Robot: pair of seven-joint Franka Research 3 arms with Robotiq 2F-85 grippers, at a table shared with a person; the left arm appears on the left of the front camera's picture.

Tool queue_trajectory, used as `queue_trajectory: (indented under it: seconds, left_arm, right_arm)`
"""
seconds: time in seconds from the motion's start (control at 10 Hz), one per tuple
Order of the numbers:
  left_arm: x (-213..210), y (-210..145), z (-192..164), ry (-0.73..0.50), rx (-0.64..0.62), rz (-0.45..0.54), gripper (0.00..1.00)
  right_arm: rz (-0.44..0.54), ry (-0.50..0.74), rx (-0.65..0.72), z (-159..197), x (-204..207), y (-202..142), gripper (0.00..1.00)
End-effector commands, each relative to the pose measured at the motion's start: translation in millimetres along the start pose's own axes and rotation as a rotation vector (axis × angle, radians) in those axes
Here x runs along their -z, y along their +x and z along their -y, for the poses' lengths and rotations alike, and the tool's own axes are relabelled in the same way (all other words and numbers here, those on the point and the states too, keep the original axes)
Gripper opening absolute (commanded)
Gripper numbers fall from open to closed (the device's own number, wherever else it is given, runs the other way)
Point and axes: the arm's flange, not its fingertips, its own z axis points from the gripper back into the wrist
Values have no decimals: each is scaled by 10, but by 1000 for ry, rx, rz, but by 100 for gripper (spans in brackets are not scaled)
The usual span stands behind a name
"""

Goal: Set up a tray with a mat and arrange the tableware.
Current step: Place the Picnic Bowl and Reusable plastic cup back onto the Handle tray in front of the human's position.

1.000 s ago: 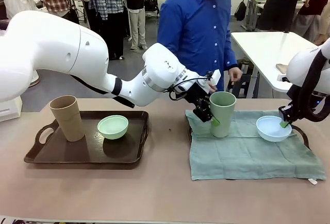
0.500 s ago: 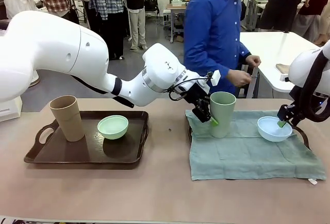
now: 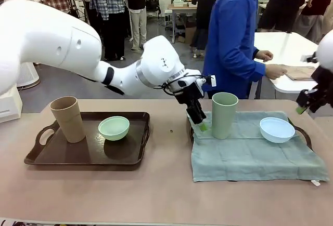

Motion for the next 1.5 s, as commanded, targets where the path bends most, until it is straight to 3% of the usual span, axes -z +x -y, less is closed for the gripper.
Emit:
queue_trajectory:
  seconds: [0.0,0.4,0.6,0.8,0.9,1.0,1.1,1.2,1.3,1.4]
  left_arm:
    - [-331,10,233,1,-123,-145,100]
    - [-1209,-18,729,284,-545,-372,100]
    - [-1634,-40,1030,413,-670,-360,100]
    - [-1973,14,1298,474,-672,-332,100]
    - [-2075,46,1441,499,-679,-320,100]
    - [-2157,70,1525,515,-689,-313,100]
    - [-2196,63,1579,520,-714,-299,100]
    - [-2218,43,1604,535,-748,-299,100]
    - [-2235,23,1623,453,-733,-274,100]
    - [-2278,153,1556,509,-693,-294,100]
  right_arm:
    - [17,34,9,-52,-311,-125,53]
    - [36,43,-50,-317,-863,-69,53]
    - [-35,-65,-7,-365,-968,-41,53]
    - [-116,-144,70,-348,-1069,-10,53]
    - [-156,-172,106,-347,-1137,-29,74]
    - [-204,-166,138,-345,-1194,-33,74]
    - [-245,-143,164,-322,-1226,-36,94]
    - [-262,-129,164,-304,-1224,-24,77]
    - [-276,-122,159,-270,-1201,1,100]
    - [-227,-146,140,-291,-1208,-130,100]
